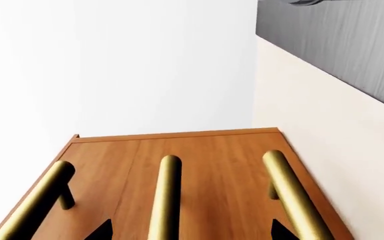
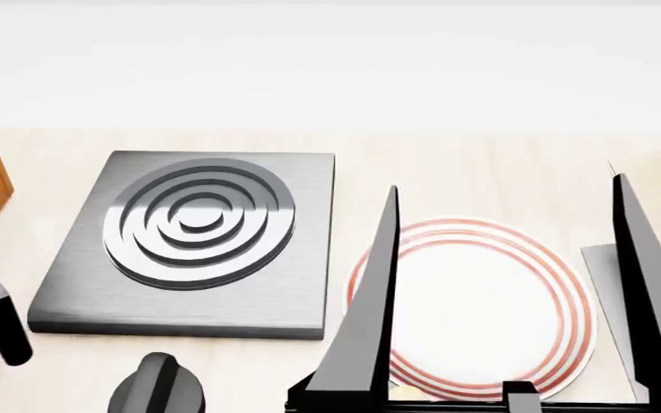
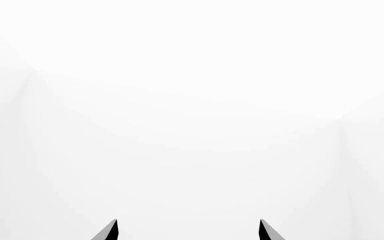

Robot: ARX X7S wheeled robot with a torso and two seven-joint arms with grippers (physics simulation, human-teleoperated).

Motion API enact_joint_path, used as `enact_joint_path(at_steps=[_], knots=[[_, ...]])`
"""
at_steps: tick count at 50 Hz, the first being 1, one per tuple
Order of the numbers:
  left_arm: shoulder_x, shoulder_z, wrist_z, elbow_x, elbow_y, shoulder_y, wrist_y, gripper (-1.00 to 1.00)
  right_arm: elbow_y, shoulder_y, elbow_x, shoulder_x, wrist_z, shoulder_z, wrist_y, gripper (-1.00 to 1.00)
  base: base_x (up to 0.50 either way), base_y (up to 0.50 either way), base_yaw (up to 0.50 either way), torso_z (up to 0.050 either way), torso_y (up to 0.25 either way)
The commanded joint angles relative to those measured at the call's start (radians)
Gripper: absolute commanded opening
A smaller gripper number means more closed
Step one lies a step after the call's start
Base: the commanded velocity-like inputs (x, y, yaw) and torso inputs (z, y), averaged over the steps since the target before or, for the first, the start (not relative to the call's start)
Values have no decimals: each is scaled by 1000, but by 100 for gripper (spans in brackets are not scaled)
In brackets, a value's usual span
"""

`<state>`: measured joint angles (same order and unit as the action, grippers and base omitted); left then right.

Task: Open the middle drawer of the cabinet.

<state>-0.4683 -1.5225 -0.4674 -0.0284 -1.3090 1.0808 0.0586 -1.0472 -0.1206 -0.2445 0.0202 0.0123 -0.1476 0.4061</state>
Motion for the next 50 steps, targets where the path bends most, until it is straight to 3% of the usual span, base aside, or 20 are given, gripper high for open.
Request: enact_joint_path(at_steps=[1,50], knots=[[13,34,41,29,1,-6,-24,100,0,0,-26,-20,25,17,-3,100,0,0,0,0,0],[-9,77,41,36,1,17,-64,100,0,16,-37,-20,38,12,-9,100,0,0,0,0,0]])
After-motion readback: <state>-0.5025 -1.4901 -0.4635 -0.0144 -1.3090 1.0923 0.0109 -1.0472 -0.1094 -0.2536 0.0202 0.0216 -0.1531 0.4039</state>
